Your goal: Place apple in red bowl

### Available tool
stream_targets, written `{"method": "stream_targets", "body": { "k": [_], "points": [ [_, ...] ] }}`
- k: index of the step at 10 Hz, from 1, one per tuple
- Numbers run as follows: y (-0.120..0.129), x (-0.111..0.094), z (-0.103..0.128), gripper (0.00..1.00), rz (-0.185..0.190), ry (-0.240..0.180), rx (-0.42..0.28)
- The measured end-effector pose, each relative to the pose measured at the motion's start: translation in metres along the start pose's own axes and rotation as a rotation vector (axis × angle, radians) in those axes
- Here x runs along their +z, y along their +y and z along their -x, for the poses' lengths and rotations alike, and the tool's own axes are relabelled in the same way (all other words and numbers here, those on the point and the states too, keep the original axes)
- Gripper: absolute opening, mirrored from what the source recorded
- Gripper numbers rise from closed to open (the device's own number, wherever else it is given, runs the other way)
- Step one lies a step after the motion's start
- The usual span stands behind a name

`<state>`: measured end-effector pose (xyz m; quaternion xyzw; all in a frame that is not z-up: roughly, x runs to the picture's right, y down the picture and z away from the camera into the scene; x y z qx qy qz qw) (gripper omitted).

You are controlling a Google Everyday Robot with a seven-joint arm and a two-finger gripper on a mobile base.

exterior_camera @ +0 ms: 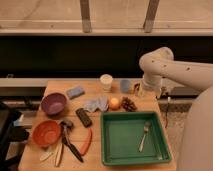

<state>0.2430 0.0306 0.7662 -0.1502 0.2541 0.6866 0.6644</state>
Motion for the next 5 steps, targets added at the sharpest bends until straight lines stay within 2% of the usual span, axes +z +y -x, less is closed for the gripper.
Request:
{"method": "stream_targets", "body": {
  "k": [2, 5],
  "points": [
    [0.030, 0.004, 0.016, 0.62, 0.015, -0.004, -0.060],
    [0.099, 0.015, 0.040, 0.62, 0.065, 0.005, -0.190]
  ]
}}
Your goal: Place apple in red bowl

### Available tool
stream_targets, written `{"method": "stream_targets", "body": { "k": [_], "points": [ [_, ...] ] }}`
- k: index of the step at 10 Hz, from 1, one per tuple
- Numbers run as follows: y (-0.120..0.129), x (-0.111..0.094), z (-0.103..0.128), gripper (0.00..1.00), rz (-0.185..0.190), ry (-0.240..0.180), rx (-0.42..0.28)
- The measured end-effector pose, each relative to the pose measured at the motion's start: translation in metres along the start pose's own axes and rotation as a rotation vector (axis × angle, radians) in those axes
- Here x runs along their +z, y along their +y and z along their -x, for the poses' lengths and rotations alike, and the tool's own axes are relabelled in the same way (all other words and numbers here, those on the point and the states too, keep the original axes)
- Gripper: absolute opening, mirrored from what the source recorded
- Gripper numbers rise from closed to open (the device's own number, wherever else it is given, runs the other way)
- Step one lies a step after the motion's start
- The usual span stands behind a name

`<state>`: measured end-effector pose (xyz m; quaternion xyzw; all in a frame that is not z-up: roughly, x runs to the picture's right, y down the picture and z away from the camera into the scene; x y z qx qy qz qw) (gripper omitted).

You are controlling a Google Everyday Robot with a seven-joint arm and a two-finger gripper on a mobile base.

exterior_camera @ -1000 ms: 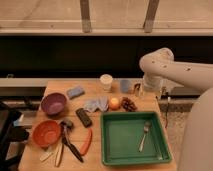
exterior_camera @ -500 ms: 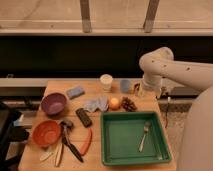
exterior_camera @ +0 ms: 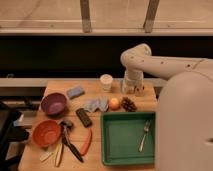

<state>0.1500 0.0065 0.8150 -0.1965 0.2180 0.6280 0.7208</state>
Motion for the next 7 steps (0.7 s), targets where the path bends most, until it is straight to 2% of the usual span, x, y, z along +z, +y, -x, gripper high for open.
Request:
{"method": "stream_targets", "body": {
  "k": [2, 3, 7],
  "points": [
    [0.030, 0.005, 0.011, 0.62, 0.058, -0.020, -0.101],
    [0.036, 0.006, 0.013, 0.62, 0.073, -0.026, -0.124],
    [0.037, 0.008, 0.014, 0.62, 0.087, -0.030, -0.124]
  ]
}}
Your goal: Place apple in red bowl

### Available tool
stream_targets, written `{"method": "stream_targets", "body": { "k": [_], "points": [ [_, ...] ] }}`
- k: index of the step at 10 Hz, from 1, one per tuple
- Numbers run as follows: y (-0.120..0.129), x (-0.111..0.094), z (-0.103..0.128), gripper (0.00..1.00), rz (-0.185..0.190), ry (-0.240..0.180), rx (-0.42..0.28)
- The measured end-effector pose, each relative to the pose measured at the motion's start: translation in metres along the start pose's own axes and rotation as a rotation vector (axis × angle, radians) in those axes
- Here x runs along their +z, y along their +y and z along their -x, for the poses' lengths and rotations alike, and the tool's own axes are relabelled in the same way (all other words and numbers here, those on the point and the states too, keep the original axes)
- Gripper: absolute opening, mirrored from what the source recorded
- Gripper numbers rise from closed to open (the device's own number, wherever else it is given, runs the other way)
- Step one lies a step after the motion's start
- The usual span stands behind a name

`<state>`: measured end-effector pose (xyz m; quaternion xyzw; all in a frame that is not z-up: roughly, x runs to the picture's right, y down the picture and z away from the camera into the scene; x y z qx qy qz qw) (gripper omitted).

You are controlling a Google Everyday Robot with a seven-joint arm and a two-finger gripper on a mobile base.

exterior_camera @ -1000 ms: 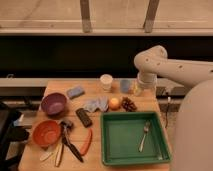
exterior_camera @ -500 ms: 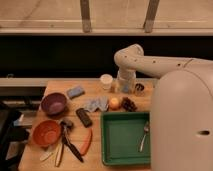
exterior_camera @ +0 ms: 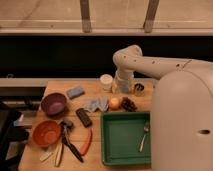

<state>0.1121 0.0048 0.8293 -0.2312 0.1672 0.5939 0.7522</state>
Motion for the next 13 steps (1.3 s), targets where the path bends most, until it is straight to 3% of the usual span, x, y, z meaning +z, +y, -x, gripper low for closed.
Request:
{"method": "stream_targets", "body": {
  "k": [3, 8, 13],
  "points": [
    [0.017, 0.025, 0.010, 0.62, 0.052, 0.007, -0.024],
    [0.019, 0.065, 0.004, 0.62, 0.085, 0.073, -0.021],
    [0.028, 0.085, 0.000, 0.62, 0.129, 0.116, -0.029]
  ]
}}
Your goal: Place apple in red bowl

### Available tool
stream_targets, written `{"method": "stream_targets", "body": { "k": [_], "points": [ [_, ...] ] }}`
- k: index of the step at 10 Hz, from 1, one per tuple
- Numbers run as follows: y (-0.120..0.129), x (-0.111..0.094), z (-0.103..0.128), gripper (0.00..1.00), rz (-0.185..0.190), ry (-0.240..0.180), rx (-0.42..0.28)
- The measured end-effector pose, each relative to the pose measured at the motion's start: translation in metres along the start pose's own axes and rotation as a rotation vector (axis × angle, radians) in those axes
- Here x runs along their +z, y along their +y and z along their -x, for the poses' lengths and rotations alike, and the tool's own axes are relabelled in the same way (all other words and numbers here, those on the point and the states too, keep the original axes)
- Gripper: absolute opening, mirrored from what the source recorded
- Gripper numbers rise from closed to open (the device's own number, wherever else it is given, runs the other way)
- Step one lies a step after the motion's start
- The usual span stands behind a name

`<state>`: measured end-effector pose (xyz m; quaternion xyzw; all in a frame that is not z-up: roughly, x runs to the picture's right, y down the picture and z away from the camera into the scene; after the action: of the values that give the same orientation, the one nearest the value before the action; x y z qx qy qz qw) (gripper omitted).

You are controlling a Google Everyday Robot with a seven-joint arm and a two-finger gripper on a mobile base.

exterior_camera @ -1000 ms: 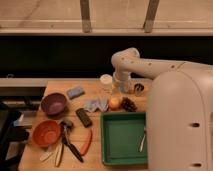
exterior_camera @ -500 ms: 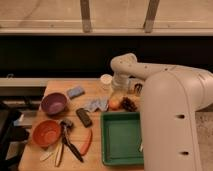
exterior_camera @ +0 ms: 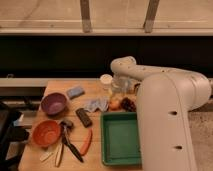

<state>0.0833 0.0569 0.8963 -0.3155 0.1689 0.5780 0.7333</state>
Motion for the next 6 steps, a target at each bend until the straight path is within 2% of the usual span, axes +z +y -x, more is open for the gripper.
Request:
{"method": "stream_targets", "body": {
  "k": [6],
  "points": [
    [0.012, 0.025, -0.005, 0.62, 0.040, 0.056, -0.017]
  ]
}}
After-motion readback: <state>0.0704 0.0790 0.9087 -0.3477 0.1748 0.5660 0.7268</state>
